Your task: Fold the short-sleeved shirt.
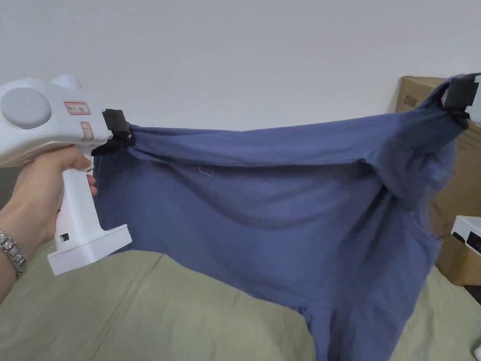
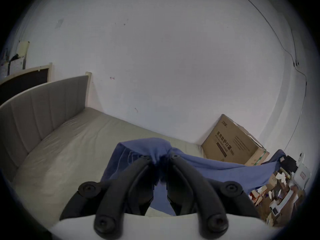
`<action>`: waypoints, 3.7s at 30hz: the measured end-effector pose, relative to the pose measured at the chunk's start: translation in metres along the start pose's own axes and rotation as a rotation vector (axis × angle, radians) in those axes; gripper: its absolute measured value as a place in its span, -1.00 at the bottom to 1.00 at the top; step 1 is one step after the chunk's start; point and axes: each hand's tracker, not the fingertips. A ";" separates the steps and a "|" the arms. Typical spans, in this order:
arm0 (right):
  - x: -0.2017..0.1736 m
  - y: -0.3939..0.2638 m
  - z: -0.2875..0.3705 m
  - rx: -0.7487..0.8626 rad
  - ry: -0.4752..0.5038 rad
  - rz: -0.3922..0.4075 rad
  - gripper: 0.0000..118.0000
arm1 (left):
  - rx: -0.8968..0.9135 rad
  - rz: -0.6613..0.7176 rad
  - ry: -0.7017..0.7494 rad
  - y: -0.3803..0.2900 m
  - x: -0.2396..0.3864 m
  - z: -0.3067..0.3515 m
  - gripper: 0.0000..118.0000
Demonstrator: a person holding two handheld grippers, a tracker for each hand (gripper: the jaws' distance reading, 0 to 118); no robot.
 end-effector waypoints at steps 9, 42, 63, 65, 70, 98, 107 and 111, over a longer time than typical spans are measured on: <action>0.007 -0.009 -0.011 0.077 -0.034 0.110 -0.95 | -0.004 -0.026 -0.038 -0.011 0.011 -0.061 -0.80; 0.102 -0.393 0.121 -0.964 -0.120 -0.023 -0.95 | -0.789 -0.019 0.251 -0.404 -0.116 0.068 -0.80; 0.038 -0.199 0.123 -0.173 0.020 -0.074 0.84 | -0.049 -0.155 0.154 -0.228 -0.023 0.133 0.88; 0.019 -0.176 0.127 -0.074 0.065 -0.038 0.68 | 0.061 -0.239 0.131 -0.208 0.000 0.150 0.58; -0.009 -0.161 0.123 -0.001 0.063 -0.051 -1.00 | 0.193 -0.287 0.168 -0.184 0.013 0.163 -1.00; 0.000 -0.301 -0.037 -0.416 0.049 -0.025 -1.00 | -0.680 -0.121 0.394 -0.326 -0.166 -0.163 0.61; 0.005 -0.313 -0.062 -0.460 0.070 0.013 -0.74 | -0.615 -0.209 0.430 -0.318 -0.159 -0.156 -0.98; 0.034 -0.330 -0.113 -0.607 -0.035 0.048 0.96 | -0.578 -0.067 0.349 -0.304 -0.168 -0.140 -0.98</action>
